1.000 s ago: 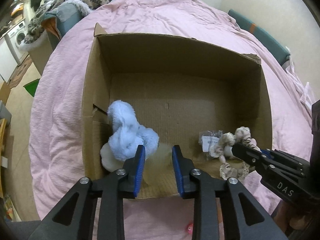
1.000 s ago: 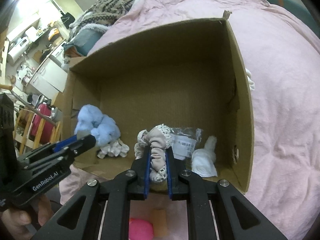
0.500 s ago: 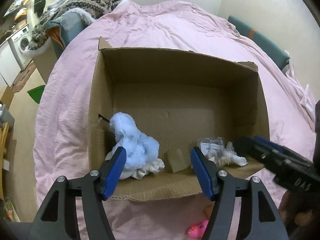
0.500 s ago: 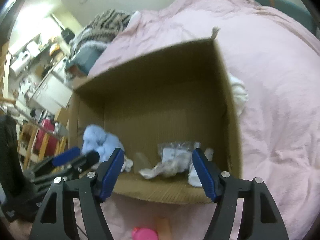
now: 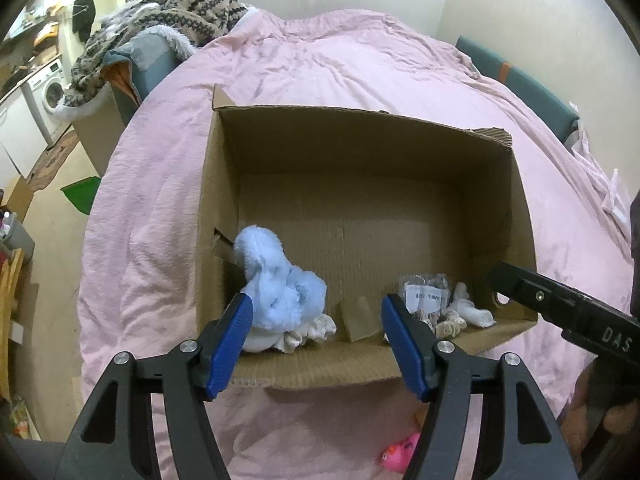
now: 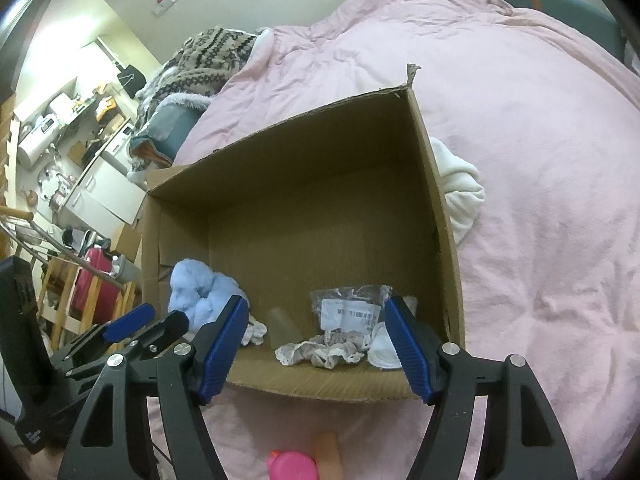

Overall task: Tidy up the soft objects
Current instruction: 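Open both tools over the box to drop the sponge and scrunchie, then grasp the pink rubber duck with the left tool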

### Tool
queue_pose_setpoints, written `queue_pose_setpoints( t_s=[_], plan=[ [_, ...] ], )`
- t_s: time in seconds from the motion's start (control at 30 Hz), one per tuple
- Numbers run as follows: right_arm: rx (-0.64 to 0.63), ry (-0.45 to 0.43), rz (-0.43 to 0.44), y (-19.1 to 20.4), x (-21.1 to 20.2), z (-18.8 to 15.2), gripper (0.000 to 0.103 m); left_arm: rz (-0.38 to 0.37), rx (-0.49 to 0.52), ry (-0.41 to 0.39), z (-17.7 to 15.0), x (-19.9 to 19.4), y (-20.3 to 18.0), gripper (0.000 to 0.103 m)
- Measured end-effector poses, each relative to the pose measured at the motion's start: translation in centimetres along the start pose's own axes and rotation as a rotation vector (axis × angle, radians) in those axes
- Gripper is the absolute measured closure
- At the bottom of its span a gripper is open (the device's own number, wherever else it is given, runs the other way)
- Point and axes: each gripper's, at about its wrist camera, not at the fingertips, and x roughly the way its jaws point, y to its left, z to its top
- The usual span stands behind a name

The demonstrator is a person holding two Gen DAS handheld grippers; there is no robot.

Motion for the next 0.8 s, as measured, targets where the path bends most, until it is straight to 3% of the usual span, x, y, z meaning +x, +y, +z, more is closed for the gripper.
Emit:
queue_pose_setpoints(
  t_s=[0.33,0.63,0.8],
  plan=[
    [-0.005,0.007,-0.047,-0.4,-2.5,-1.6,0.028,0.003,0.066,-0.007,-2.3,-2.5,0.1,0.039],
    [0.057,0.053,-0.046,-1.1,-3.4,-3.6,0.028,-0.027,0.071,0.061,-4.7,-2.6,-0.3,0.039],
    [0.100,0.130,-0.055,-1.6,-2.8,-5.4,0.028,-0.073,0.091,0.152,-6.0,-1.6,-0.6,0.039]
  ],
)
